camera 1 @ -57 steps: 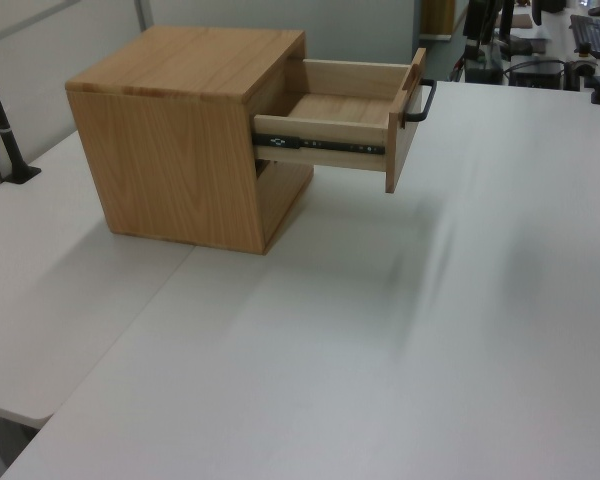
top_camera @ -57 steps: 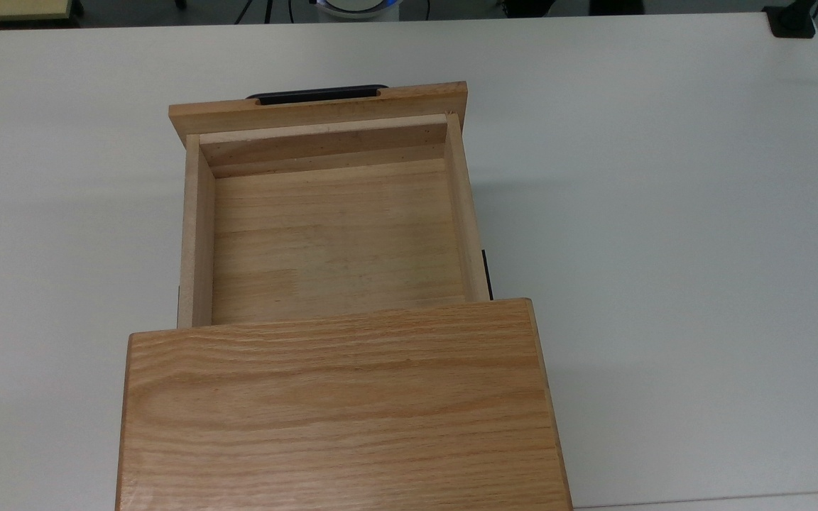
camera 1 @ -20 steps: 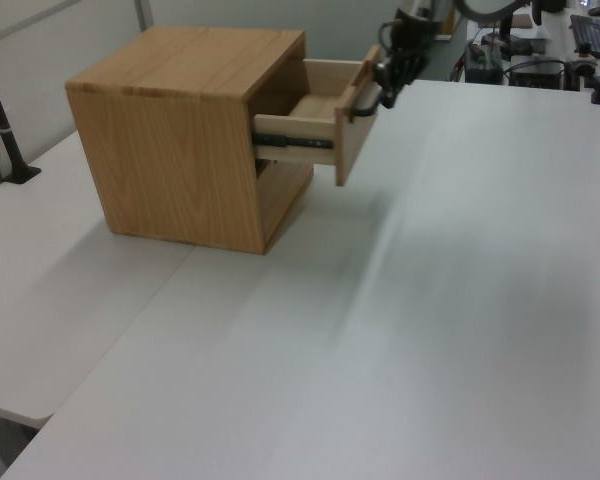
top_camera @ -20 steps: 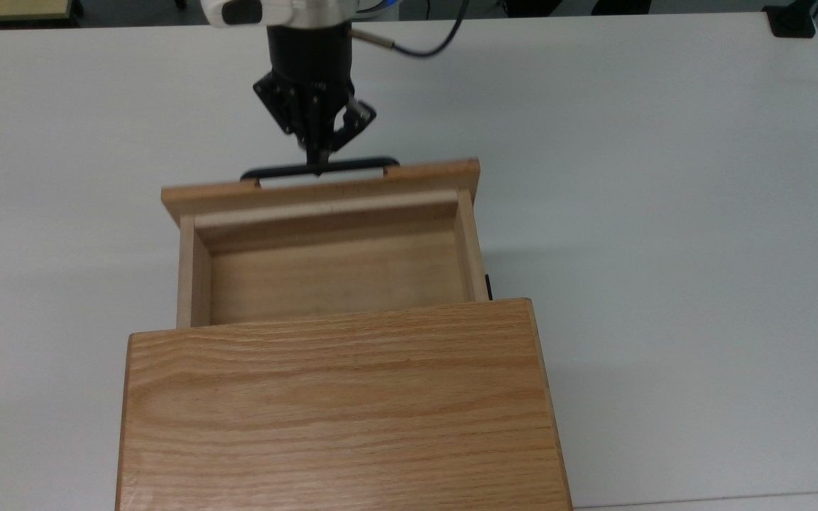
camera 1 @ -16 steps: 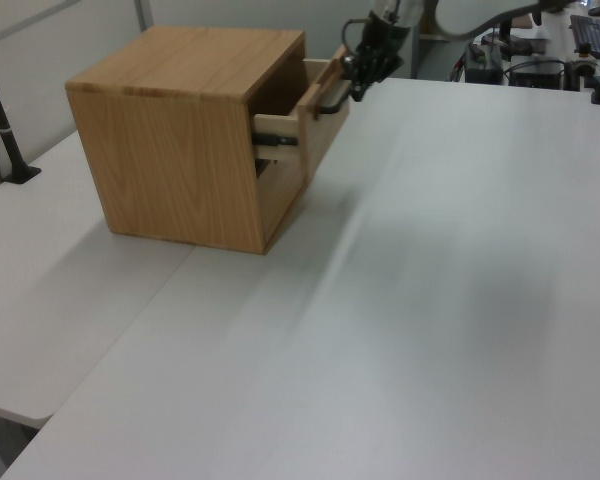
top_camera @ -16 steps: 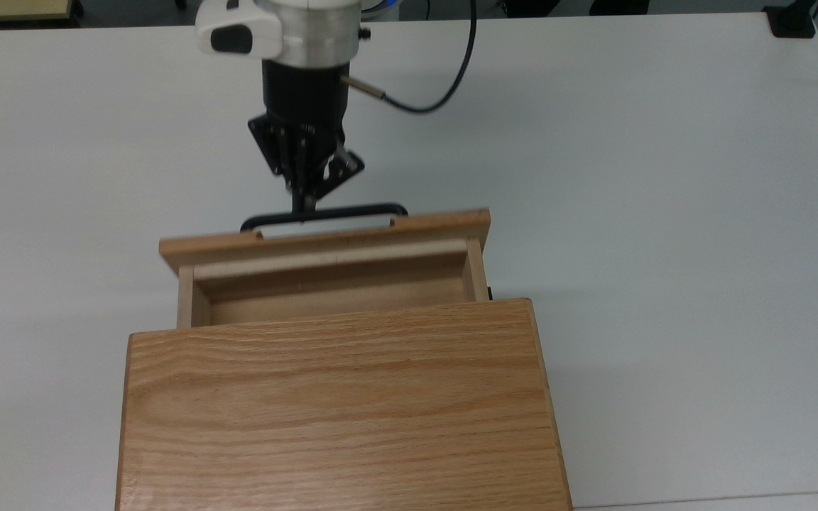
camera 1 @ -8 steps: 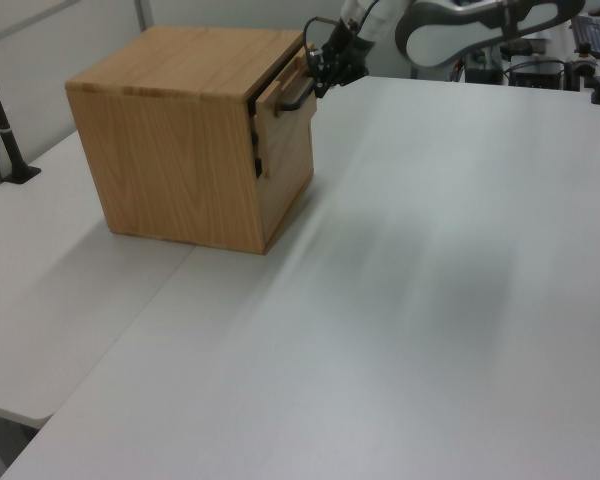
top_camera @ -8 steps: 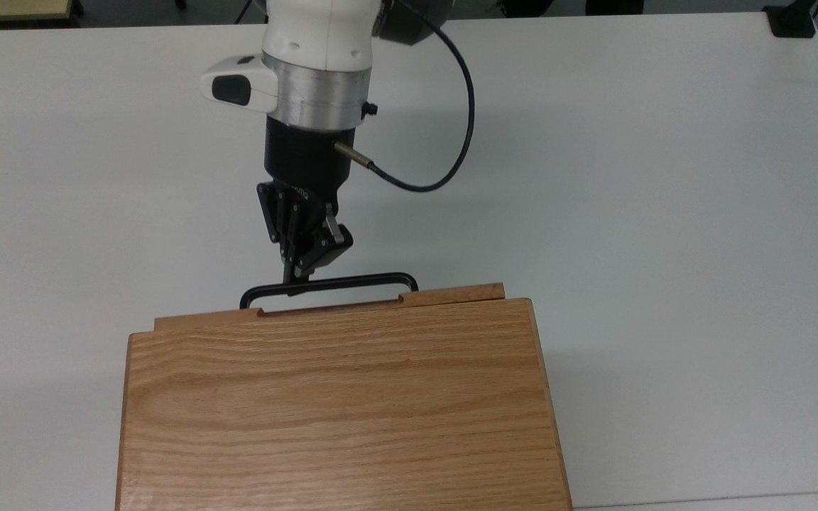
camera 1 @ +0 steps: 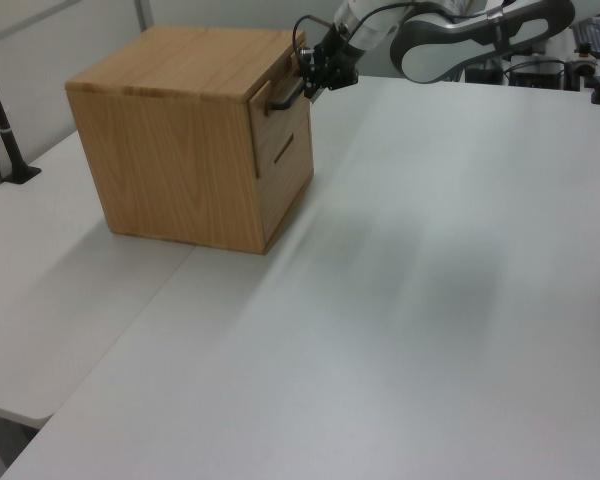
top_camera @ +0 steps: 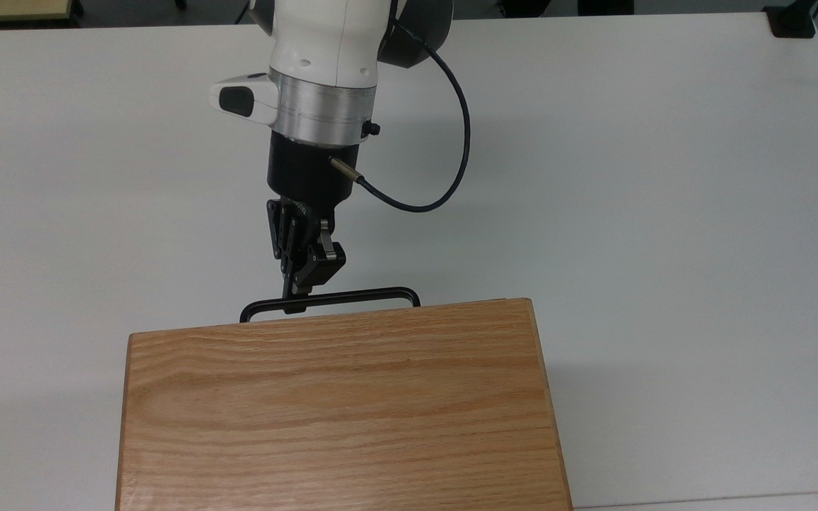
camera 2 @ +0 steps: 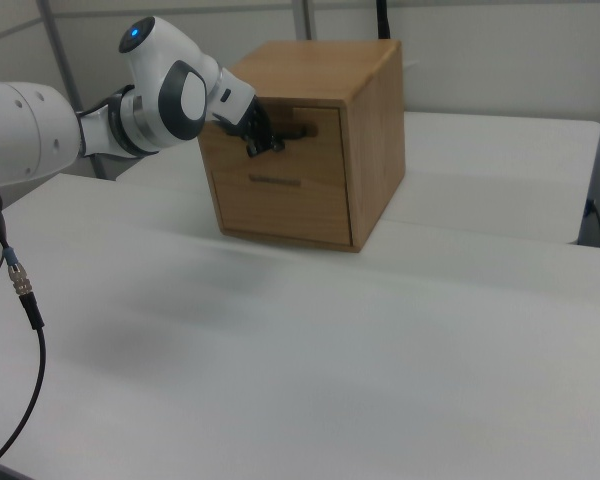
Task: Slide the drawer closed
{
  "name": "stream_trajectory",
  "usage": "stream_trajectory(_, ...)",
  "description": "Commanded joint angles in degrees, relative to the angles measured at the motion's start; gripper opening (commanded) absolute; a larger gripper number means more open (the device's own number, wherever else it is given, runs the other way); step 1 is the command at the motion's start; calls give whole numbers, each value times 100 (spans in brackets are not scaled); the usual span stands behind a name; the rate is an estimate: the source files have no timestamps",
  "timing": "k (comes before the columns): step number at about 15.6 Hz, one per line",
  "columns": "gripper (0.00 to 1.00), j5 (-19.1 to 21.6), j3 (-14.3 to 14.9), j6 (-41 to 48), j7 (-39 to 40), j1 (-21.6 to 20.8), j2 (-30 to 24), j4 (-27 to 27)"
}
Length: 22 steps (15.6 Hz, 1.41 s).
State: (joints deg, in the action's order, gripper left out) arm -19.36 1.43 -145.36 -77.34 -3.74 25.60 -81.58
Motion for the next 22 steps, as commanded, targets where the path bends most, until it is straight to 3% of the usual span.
stream_trajectory(1,7,-77,-29,102,313,154,-466,-303)
stream_trajectory(3,7,80,-379,899,1225,311,-897,-586)
stream_trajectory(5,7,562,-652,2041,2104,636,-1170,-526)
stream_trajectory(7,7,1089,-662,3121,3271,699,-1686,-534)
stream_trajectory(8,12,1257,-662,3632,3617,725,-1890,-534)
stream_trajectory(9,26,1450,-653,4194,3951,769,-2074,-517)
stream_trajectory(11,64,1759,-618,5040,4427,769,-2417,-551)
stream_trajectory(13,79,1822,-609,5577,4455,726,-2559,-622)
stream_trajectory(15,100,1830,-400,5808,4491,437,-2630,-762)
stream_trajectory(18,100,1813,-310,5668,4866,216,-2639,-815)
stream_trajectory(22,100,1725,-258,5474,6746,242,-2586,-772)
